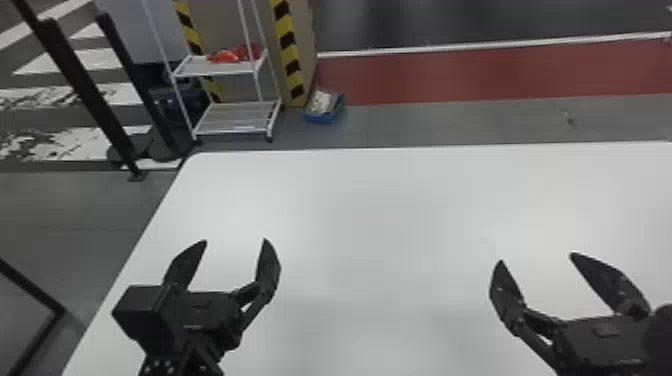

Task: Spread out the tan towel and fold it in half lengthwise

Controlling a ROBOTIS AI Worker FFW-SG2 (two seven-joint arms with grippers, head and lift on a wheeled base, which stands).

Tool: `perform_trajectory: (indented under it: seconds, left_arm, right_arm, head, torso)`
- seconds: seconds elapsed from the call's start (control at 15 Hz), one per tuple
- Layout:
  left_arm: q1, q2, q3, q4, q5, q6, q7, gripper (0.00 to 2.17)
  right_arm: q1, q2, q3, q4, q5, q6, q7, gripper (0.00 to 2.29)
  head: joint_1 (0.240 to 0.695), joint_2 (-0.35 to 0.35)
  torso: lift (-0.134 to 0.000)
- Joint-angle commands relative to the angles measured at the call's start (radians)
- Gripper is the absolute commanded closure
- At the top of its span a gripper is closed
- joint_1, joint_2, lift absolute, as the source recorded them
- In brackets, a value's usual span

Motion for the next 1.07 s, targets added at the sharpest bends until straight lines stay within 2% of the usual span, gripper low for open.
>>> perform_trajectory:
  seconds: [0.0, 1.0]
  left_arm:
    - [-0.001, -0.001, 0.0, -0.002, -0.002, 0.002, 0.0, 0.06]
    - [-0.014, 0.004, 0.003, 0.017, 0.01, 0.012, 0.0, 0.06]
  right_arm:
    - [-0.014, 0.004, 0.003, 0.001, 0.002, 0.028, 0.0, 0.11]
    - [-0.03, 0.004, 0.001, 0.019, 0.002, 0.047, 0.0, 0.1]
  head:
    - [0.695, 0.17]
    - [0.695, 0.17]
  torso:
    - [-0.128]
    - [-0.128]
